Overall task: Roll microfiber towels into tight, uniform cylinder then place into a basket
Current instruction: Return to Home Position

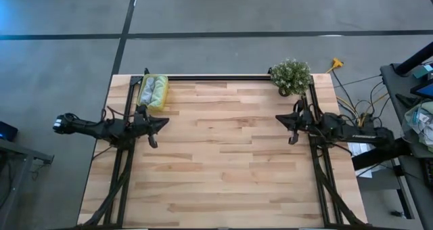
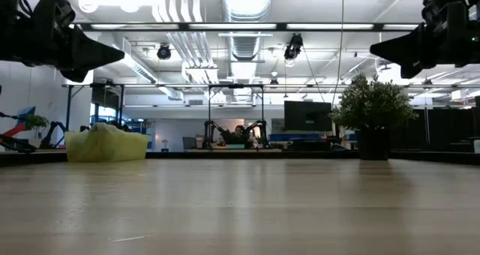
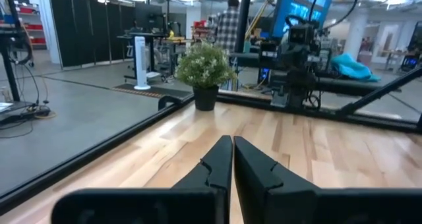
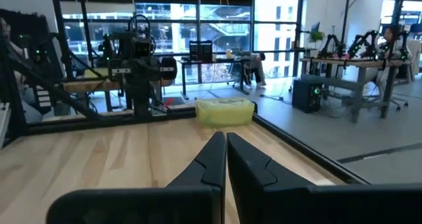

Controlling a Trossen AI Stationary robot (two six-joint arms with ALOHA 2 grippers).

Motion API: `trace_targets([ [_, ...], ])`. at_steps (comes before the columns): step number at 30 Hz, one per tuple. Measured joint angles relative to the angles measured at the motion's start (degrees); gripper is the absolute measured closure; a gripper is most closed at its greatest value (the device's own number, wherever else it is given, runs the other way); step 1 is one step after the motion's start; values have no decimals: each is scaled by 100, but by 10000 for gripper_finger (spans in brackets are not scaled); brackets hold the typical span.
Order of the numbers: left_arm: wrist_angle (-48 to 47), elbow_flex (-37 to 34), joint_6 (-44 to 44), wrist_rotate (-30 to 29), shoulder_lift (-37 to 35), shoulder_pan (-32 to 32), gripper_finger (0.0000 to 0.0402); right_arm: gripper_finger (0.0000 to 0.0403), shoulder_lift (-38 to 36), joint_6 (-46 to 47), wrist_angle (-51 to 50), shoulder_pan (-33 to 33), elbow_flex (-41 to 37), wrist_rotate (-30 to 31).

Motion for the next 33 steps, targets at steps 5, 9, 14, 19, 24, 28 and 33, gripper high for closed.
trace_targets([
  [5,-39,-20,-8,38,121,-2,402,394,-21,-45,-85,13,9,3],
  [9,-28,-18,-9,55,157,-4,402,394,-29,-69,-122,26,9,7],
  [14,-30,-16,-15,76,137,-4,402,394,-38,-62,-130,67,7,-2],
  [19,-31,-16,-8,76,156,-4,402,394,-40,-135,-247,217,7,17],
  [24,-38,-16,-7,76,207,-4,402,394,-25,-170,-337,227,7,333],
  [28,-30,-16,-4,76,201,-4,402,394,-25,-67,-343,227,6,323],
  [33,-11,-16,-4,76,198,-4,402,394,-25,64,-342,227,4,311],
])
